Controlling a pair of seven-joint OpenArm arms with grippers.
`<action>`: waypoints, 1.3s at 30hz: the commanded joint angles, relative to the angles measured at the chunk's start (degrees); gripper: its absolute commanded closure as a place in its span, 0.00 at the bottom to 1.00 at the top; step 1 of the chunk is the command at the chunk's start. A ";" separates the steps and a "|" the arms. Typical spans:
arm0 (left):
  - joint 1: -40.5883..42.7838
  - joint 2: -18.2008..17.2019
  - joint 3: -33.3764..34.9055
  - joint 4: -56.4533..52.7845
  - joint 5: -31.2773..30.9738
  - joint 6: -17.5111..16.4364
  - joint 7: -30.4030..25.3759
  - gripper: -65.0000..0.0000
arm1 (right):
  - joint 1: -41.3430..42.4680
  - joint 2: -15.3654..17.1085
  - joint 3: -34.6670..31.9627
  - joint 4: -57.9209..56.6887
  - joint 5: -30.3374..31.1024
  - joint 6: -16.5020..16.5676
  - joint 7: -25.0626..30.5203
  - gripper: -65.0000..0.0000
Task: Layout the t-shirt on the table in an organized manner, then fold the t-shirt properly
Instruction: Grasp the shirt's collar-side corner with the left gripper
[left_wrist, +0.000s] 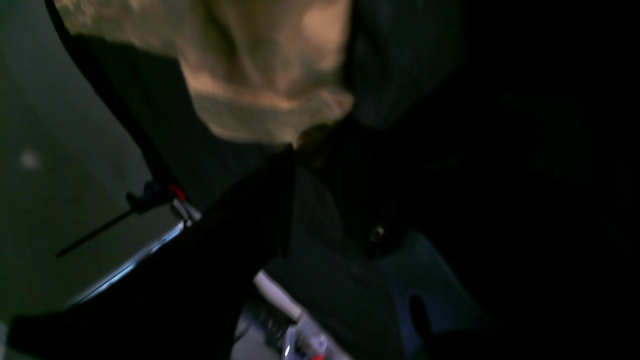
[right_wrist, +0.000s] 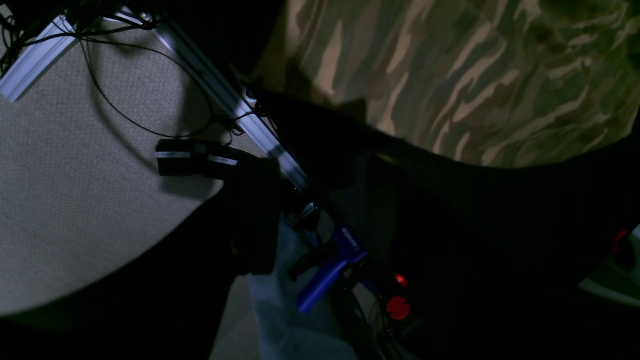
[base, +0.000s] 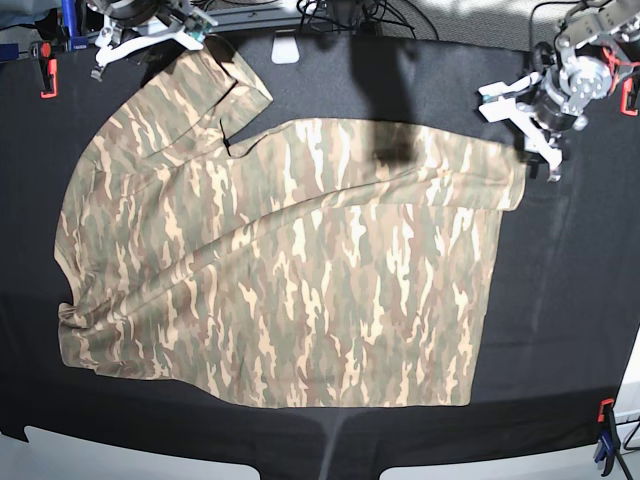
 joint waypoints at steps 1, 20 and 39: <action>0.35 -0.68 -0.09 0.50 -0.72 -0.98 -1.05 0.78 | -0.48 0.48 0.13 0.87 -0.44 -0.46 0.24 0.58; 0.02 -0.68 -0.11 0.61 4.66 4.81 -3.48 0.78 | -0.48 0.48 0.15 0.87 4.17 -1.05 0.22 0.58; 0.37 -0.70 -0.11 0.61 4.92 12.98 -1.44 1.00 | -0.46 0.48 0.15 -0.39 4.04 -0.81 7.85 0.46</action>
